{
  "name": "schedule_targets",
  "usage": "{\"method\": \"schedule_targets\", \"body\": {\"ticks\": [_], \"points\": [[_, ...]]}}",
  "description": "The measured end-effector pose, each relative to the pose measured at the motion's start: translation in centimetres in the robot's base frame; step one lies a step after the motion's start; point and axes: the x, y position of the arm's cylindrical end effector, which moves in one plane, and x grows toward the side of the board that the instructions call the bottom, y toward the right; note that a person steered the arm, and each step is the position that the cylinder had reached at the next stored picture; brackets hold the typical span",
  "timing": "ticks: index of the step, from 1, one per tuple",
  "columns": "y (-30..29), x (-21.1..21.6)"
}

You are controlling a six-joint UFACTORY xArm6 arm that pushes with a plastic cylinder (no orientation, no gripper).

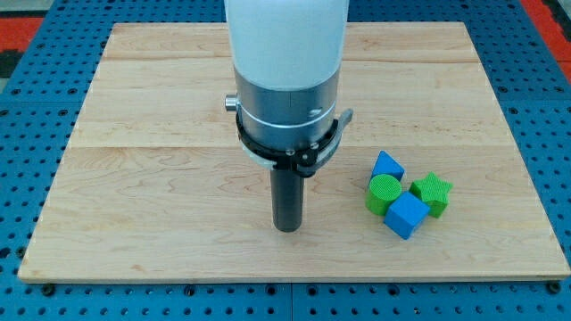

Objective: Move the blue cube along with blue triangle towards the bottom left

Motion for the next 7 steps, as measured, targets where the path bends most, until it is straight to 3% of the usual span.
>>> {"method": "schedule_targets", "body": {"ticks": [4,5,7], "points": [[-1.1,2.2],[1.3,2.7],[11.8,2.7]]}}
